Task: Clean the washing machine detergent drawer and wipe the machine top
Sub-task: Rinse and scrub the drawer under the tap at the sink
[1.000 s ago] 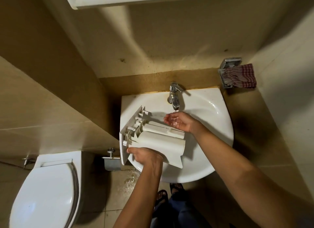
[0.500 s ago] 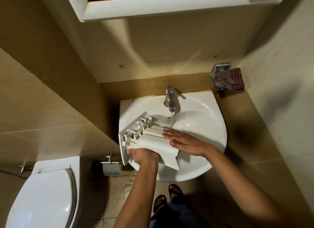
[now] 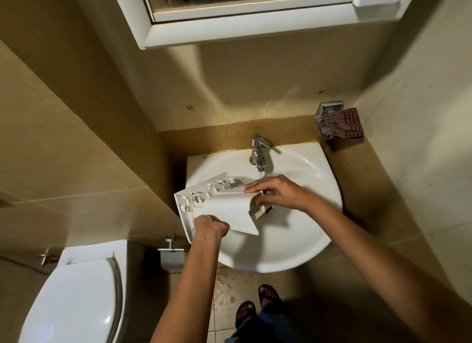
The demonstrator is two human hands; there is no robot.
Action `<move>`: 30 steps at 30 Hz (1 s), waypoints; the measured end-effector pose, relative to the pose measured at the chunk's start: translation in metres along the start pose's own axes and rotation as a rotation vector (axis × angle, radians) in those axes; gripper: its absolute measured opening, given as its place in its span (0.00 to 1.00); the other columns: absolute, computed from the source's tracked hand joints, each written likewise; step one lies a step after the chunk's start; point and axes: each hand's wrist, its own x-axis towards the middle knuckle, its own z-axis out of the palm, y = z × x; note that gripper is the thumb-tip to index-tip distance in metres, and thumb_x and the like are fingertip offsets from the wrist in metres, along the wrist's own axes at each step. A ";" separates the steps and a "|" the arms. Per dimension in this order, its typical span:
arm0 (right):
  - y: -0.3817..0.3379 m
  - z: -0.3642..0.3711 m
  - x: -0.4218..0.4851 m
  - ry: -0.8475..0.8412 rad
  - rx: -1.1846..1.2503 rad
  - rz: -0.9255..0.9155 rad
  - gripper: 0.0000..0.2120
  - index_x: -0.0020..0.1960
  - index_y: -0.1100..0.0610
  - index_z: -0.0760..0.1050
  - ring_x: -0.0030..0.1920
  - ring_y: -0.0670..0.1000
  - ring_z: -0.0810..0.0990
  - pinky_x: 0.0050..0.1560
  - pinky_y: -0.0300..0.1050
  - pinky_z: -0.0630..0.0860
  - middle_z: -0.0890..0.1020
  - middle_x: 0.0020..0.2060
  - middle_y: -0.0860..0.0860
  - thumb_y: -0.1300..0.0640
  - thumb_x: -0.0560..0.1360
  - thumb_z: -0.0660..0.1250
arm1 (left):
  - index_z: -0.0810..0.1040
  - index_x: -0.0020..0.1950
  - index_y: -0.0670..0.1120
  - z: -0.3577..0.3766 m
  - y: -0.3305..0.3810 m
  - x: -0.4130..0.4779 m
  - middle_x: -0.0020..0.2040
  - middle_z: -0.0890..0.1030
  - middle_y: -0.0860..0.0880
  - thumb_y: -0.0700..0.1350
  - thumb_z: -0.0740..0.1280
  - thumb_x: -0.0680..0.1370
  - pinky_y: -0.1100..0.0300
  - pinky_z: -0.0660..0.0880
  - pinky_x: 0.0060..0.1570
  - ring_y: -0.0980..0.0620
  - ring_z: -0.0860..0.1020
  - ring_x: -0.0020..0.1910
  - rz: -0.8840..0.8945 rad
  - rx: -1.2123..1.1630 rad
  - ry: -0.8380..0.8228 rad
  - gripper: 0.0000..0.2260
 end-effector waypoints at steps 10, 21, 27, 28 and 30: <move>-0.034 -0.023 0.044 0.433 -0.081 0.118 0.09 0.43 0.56 0.81 0.33 0.52 0.75 0.35 0.46 0.66 0.80 0.32 0.53 0.56 0.79 0.64 | 0.74 0.40 0.46 -0.016 0.029 -0.013 0.33 0.79 0.49 0.55 0.54 0.83 0.61 0.72 0.35 0.54 0.76 0.32 0.528 0.826 -0.230 0.19; -0.012 -0.039 0.050 0.560 0.387 0.571 0.16 0.32 0.54 0.72 0.32 0.48 0.72 0.36 0.42 0.64 0.76 0.31 0.52 0.53 0.78 0.63 | 0.67 0.67 0.44 -0.045 0.058 0.014 0.58 0.75 0.48 0.63 0.68 0.73 0.55 0.73 0.58 0.50 0.75 0.56 0.738 0.967 -0.394 0.32; 0.017 -0.027 0.050 0.442 0.731 0.757 0.08 0.46 0.64 0.78 0.34 0.54 0.81 0.38 0.43 0.76 0.83 0.34 0.55 0.62 0.76 0.62 | 0.74 0.65 0.50 -0.046 0.065 0.017 0.60 0.79 0.44 0.70 0.66 0.64 0.45 0.72 0.63 0.43 0.76 0.61 0.459 1.011 -0.637 0.36; 0.020 -0.022 0.049 0.417 0.766 0.777 0.08 0.45 0.62 0.78 0.33 0.52 0.81 0.36 0.40 0.77 0.84 0.33 0.53 0.62 0.77 0.61 | 0.74 0.65 0.50 -0.047 0.067 0.020 0.61 0.79 0.42 0.71 0.69 0.61 0.42 0.71 0.63 0.41 0.76 0.61 0.443 0.994 -0.627 0.39; 0.024 -0.011 0.047 0.366 0.822 0.818 0.10 0.43 0.60 0.78 0.33 0.49 0.81 0.33 0.39 0.78 0.83 0.32 0.52 0.62 0.78 0.60 | 0.74 0.68 0.49 -0.047 0.068 0.020 0.63 0.78 0.40 0.74 0.71 0.59 0.36 0.69 0.65 0.38 0.75 0.63 0.423 1.002 -0.647 0.44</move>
